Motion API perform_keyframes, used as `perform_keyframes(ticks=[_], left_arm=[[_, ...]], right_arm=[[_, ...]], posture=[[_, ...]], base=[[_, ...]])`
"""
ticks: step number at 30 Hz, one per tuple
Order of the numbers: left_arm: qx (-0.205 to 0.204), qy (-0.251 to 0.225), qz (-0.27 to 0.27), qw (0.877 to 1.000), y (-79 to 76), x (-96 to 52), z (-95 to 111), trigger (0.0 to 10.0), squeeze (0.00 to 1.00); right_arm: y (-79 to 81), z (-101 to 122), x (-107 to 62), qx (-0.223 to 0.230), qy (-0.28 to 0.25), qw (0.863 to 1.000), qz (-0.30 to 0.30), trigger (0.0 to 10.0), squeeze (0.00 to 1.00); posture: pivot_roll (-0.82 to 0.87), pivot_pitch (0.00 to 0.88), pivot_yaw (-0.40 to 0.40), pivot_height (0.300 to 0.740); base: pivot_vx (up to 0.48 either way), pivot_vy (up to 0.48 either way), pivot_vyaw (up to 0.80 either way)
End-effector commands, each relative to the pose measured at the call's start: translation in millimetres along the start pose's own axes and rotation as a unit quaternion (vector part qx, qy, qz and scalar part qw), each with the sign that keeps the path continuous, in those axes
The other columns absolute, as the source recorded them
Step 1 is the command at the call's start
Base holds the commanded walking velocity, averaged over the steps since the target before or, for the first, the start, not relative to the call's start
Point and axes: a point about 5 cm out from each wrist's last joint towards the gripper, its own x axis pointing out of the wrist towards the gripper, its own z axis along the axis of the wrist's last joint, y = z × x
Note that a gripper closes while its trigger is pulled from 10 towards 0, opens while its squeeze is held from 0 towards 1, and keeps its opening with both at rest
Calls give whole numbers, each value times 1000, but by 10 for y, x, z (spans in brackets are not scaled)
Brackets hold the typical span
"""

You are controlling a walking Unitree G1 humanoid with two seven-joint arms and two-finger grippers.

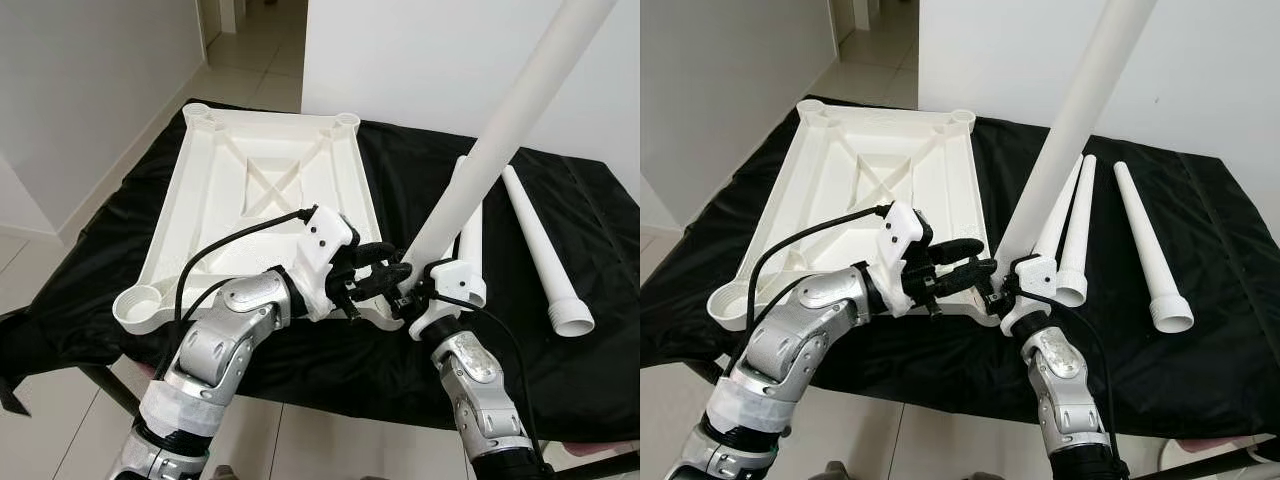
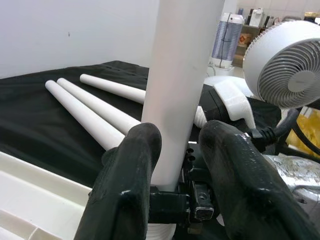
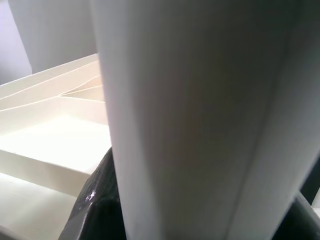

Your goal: Building children table

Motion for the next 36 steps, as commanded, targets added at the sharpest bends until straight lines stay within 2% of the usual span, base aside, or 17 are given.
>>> perform_keyframes(ticks=[1,3,4,7,10,13,14,15,16,18,20,25,27,36], left_arm=[[-6,-2,3,1000,21,23,24,10000,0],[-7,-4,-2,1000,20,26,32,10000,0],[-13,-8,-8,1000,30,26,49,10000,1000],[-16,-13,-12,1000,42,27,69,10000,1000],[0,-34,-2,999,146,73,201,10000,1000],[3,-40,0,999,167,85,230,10000,1000],[11,-44,1,999,194,105,261,10000,0],[11,-44,1,999,194,105,261,10000,0],[26,-54,5,998,233,165,335,10000,0],[26,-54,5,998,233,165,335,10000,0],[36,-68,6,997,251,236,427,10000,0],[45,-82,-5,996,241,302,532,10000,0],[55,-99,-24,993,222,346,663,10000,0],[71,-109,-54,990,176,387,770,10000,0]], right_arm=[[-42,-193,-90,3,52,998,-22,10000,0],[-43,-178,-93,1,48,999,-22,10000,0],[-53,-156,-91,-1,43,999,-23,10000,0],[-63,-136,-90,-2,40,999,-23,10000,0],[-82,-67,-70,-16,32,999,-12,10000,0],[-84,-57,-67,-18,31,999,-10,10000,0],[-82,-47,-58,-23,32,999,-7,10000,0],[-82,-47,-58,-23,32,999,-7,10000,0],[-66,-27,-35,-32,33,999,6,10000,0],[-66,-27,-35,-32,33,999,6,10000,0],[-56,24,-2,-41,29,999,17,10000,0],[-56,117,40,-51,21,998,27,10000,0],[-43,215,84,-82,31,995,49,10000,0],[-13,380,161,-104,25,992,72,10000,0]], posture=[[60,1,-26,740],[56,0,-25,740],[55,0,-26,740],[53,0,-24,740],[47,0,-26,740],[47,0,-26,740],[47,0,-29,740],[47,0,-29,740],[50,0,-34,740],[50,0,-34,740],[50,0,-35,740],[50,0,-34,740],[52,0,-29,740],[58,0,-24,740]], base=[[0,0,0],[0,0,0],[0,0,0],[0,0,0],[0,0,0],[0,0,0],[0,0,0],[0,0,0],[0,0,0],[0,0,0],[0,0,0],[0,0,0],[0,0,0],[0,0,0]])
